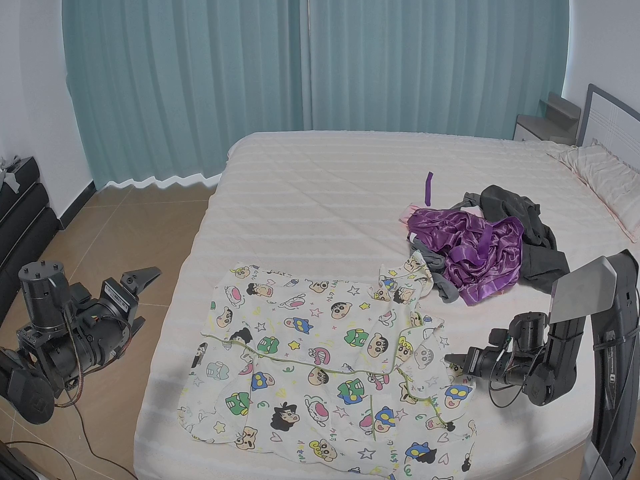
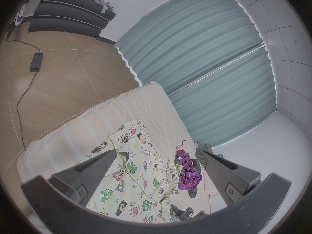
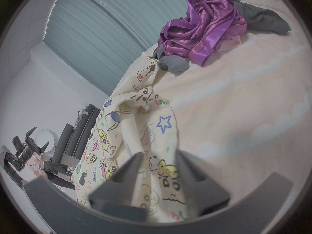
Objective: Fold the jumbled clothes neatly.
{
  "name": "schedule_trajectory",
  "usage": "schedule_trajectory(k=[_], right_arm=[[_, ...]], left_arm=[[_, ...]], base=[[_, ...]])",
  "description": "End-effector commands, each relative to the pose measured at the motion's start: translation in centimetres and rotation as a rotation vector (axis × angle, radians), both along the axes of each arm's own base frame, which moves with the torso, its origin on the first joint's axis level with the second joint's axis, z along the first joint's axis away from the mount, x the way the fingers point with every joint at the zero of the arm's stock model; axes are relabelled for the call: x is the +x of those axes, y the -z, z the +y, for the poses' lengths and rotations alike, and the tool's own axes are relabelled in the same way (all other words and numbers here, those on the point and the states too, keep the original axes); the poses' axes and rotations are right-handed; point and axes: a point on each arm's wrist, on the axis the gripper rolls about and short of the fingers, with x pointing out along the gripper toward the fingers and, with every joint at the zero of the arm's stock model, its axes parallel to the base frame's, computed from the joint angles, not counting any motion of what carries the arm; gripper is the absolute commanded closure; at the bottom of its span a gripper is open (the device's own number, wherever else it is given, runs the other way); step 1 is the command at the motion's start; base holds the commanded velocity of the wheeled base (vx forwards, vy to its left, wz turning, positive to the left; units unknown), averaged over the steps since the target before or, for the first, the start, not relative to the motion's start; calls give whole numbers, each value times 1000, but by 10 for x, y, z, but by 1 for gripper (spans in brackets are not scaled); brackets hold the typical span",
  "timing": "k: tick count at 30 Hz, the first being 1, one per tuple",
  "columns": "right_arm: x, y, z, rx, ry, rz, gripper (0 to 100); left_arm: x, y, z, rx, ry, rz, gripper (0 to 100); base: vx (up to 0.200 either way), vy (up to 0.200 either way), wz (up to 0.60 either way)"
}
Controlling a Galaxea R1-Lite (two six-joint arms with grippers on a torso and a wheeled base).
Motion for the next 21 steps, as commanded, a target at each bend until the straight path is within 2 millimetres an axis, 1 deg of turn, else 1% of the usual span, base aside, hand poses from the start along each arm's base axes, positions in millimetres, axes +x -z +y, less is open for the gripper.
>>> schedule_trajectory(k=[1, 9, 13, 14, 15, 16, 17, 18, 20, 21], right_arm=[[1, 1, 0, 8, 6, 3, 100], [1, -1, -1, 16, 31, 5, 100], [3, -9, -4, -22, 86, -31, 100], [5, -16, -8, -40, 121, -57, 100], [5, -16, -9, -41, 123, -59, 100], [6, -25, -15, -51, 144, -87, 100], [7, -30, -21, -56, 160, -96, 100], [7, -31, -23, -58, 164, -99, 100], [7, -35, -36, -87, 190, -109, 100], [6, -35, -39, -95, 193, -108, 100]], left_arm=[[1, 1, 0, 0, -1, 3, 0], [1, 1, 0, 0, -1, 3, 0], [1, 0, 0, 1, -3, 0, 0], [1, 0, 0, 3, -4, -2, 0], [1, 0, 0, 3, -4, 0, 0], [0, 0, 0, 3, -4, 1, 0], [0, 0, 0, 3, -4, 1, 0], [0, 0, 0, 3, -4, 1, 0], [1, 1, 0, 4, -6, 3, 0], [1, 1, 0, 4, -6, 3, 0]], base=[[0, 0, 0], [0, 0, 0], [0, 0, 0], [0, 0, 0], [0, 0, 0], [0, 0, 0], [0, 0, 0], [0, 0, 0], [0, 0, 0], [0, 0, 0]])
